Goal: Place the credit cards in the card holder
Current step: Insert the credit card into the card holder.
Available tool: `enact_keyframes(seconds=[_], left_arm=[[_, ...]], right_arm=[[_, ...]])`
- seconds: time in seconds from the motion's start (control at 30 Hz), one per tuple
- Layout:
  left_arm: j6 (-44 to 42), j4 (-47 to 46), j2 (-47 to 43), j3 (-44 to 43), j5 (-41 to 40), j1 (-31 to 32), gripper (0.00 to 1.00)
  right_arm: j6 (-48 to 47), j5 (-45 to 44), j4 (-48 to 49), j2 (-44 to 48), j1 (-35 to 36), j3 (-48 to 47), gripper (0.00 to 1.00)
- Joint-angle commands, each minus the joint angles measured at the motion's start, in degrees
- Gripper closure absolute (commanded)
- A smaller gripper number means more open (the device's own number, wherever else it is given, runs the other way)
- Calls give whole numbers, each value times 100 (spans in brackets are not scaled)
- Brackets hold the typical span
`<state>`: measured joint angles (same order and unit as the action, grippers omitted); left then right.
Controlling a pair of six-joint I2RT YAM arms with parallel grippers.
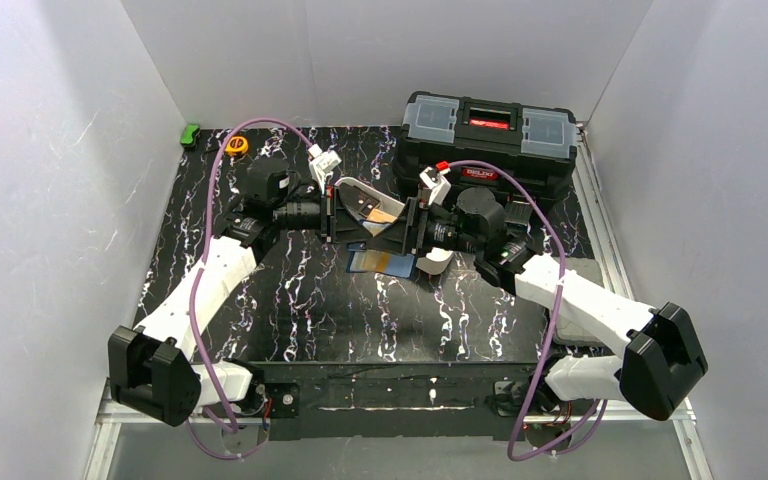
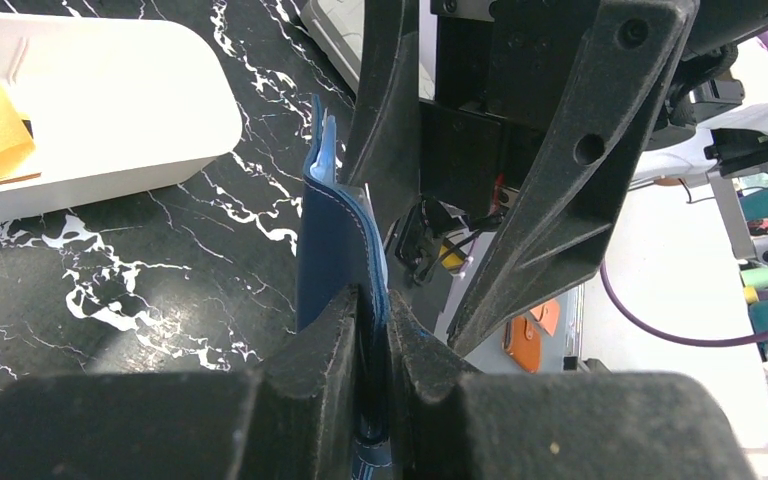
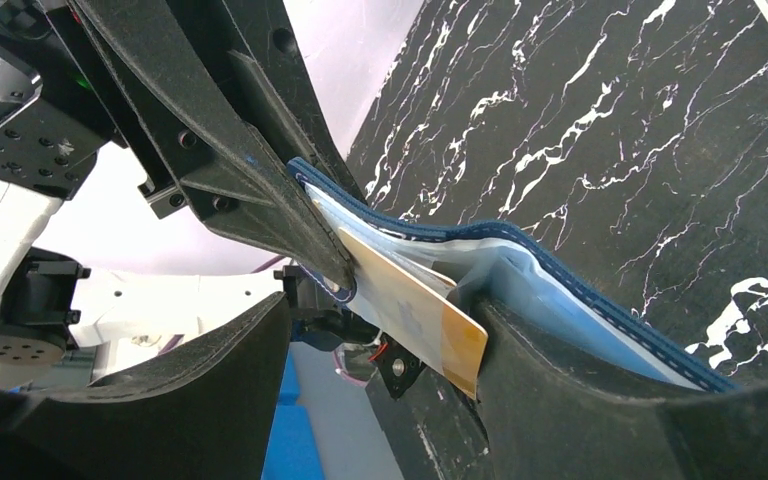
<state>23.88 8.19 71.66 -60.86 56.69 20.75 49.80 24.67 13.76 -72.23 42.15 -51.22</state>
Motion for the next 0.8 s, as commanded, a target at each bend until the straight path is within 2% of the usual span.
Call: enact_keyframes(seconds=[0.0,0.23,0.4,0.53,0.77], left_arm=[[134,19,-282,-186,362,140,90],[-294,85,-444,-257,-217,144,84],[-225,-18,-327,-267,-111,140,78],[-83,-200,-319,-122,182,141,77],[-518,82,-443,-145,-131,140,72]], right_arm=[[55,-561,174,121,40,-316,27],[60,-405,-87,-61,184,-844,26],[60,-361,-330,-168,237,-1104,25],[129,-332,-248,-162,240,-1110,25],[234,-124,-128,-200,263,-1329,24]])
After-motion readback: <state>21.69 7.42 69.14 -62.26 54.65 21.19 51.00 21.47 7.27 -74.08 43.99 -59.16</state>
